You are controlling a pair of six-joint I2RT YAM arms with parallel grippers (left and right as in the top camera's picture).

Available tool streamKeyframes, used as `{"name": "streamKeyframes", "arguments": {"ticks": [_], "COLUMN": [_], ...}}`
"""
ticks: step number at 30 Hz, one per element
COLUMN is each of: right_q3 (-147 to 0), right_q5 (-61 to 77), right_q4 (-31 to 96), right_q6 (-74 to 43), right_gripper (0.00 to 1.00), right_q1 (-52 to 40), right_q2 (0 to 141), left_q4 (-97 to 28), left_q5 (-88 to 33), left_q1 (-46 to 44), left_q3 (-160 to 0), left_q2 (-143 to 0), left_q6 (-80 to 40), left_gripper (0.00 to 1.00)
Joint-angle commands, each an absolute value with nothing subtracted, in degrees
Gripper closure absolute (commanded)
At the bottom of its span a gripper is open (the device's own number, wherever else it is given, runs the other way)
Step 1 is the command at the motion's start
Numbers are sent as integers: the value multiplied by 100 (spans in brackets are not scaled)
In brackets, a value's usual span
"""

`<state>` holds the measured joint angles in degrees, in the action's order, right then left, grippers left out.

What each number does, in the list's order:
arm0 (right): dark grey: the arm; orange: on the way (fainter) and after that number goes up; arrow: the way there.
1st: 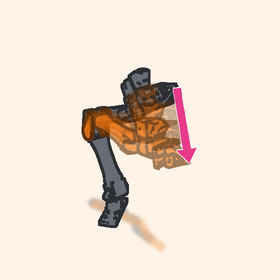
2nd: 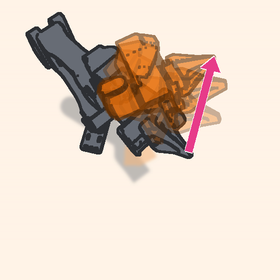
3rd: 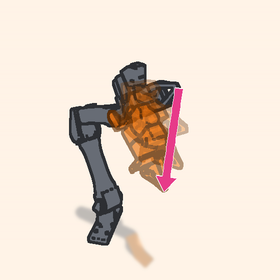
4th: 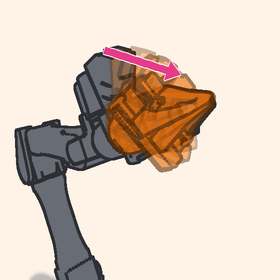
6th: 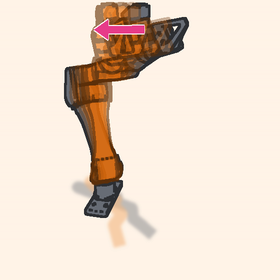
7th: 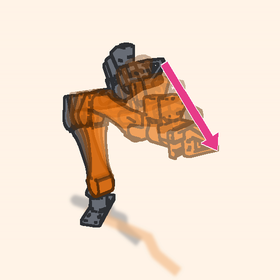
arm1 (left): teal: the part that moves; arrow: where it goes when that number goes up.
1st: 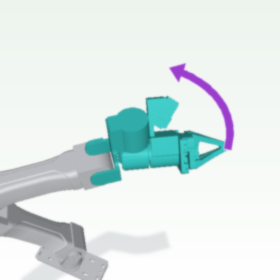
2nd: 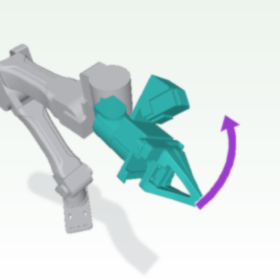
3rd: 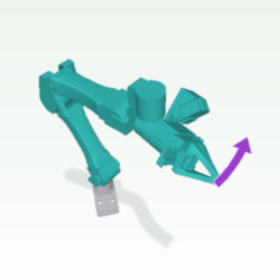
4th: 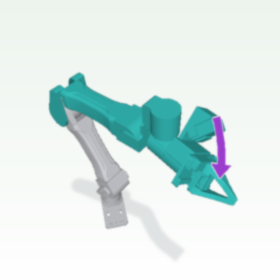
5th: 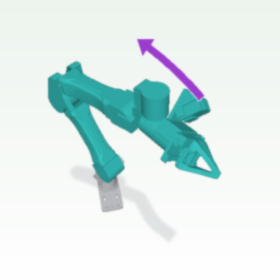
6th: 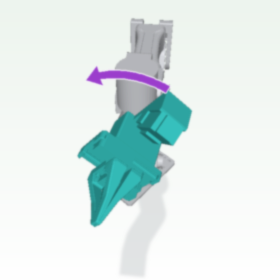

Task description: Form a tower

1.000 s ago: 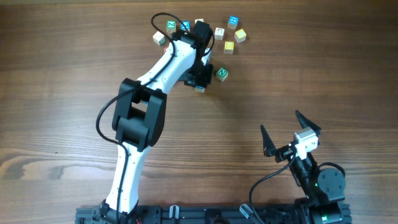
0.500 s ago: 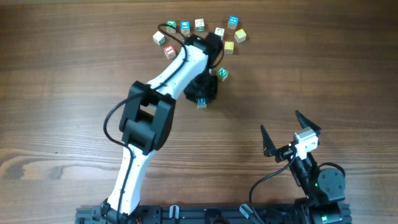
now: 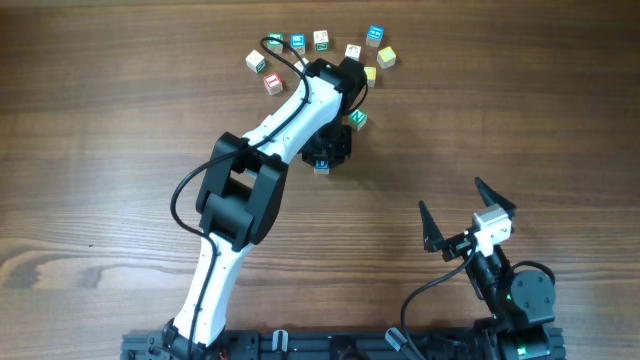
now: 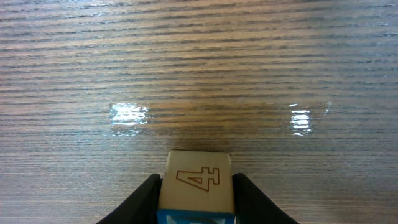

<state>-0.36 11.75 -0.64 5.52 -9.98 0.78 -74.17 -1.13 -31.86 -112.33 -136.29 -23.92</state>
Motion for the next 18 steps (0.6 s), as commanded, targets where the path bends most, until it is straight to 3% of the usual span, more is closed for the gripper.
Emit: {"name": "streamKeyframes", "arguments": {"ticks": [1, 18], "right_q3": [-30, -30], "right_q5": [1144, 1144], "right_q4": [-84, -86], "right_q6": [600, 598], "right_gripper": [0, 0], "right_q1": [-1009, -1009], "right_q2": [43, 43], "left_q4": [-7424, -7461], "left_q5": [14, 268], "left_q1": [-3159, -3159], "left_q3": [-11170, -11170], "left_q2": [-13686, -13686], "left_q6": [-2445, -2449], "left_gripper": [63, 62]}}
